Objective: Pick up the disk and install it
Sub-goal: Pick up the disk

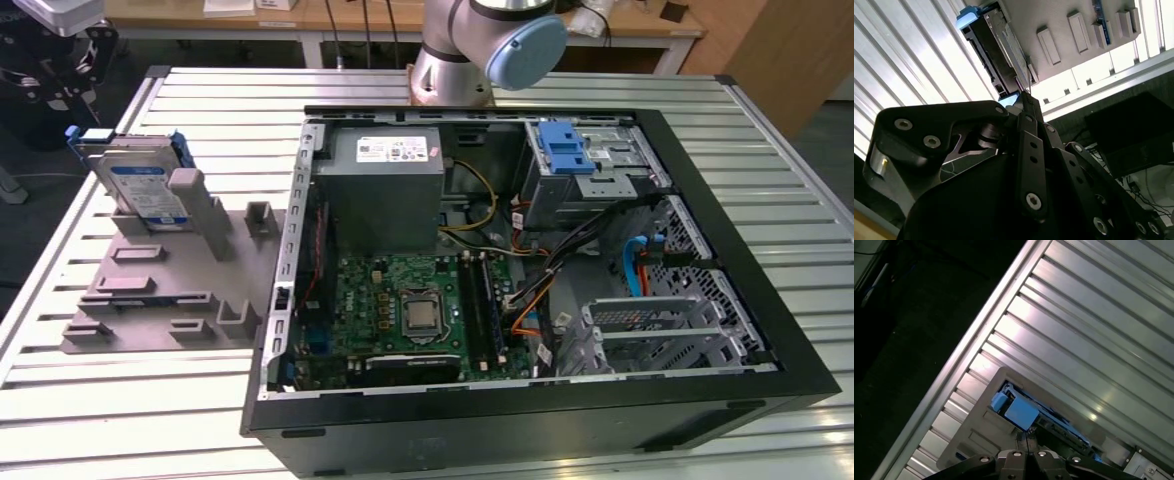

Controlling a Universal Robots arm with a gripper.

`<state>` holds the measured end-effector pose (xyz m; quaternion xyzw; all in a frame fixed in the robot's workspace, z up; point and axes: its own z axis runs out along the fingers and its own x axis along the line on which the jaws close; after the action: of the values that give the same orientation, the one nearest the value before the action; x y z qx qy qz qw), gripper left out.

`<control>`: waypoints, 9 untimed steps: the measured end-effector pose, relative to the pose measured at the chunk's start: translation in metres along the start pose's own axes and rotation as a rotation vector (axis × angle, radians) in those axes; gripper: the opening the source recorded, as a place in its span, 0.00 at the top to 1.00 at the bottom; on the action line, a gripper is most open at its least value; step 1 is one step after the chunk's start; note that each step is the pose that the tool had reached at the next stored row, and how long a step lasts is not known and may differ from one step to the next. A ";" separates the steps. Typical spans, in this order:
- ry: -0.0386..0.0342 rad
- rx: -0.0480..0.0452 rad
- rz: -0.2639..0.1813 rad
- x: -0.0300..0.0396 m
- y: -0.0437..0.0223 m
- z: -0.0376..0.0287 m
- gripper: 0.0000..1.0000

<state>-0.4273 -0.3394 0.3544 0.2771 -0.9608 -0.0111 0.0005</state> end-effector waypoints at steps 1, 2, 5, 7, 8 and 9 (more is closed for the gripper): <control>0.0001 0.0000 -0.003 0.0000 0.0000 0.0000 0.89; 0.0004 -0.0001 -0.020 0.0000 0.0000 0.0000 0.89; 0.0006 -0.0001 -0.028 0.0000 0.0000 0.0000 0.89; 0.0007 -0.0002 -0.034 0.0000 0.0000 0.0000 0.89; 0.0008 -0.0002 -0.036 0.0000 0.0000 0.0000 0.89; 0.0008 -0.0002 -0.039 0.0000 0.0000 0.0000 0.89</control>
<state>-0.4273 -0.3394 0.3544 0.2960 -0.9551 -0.0111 0.0007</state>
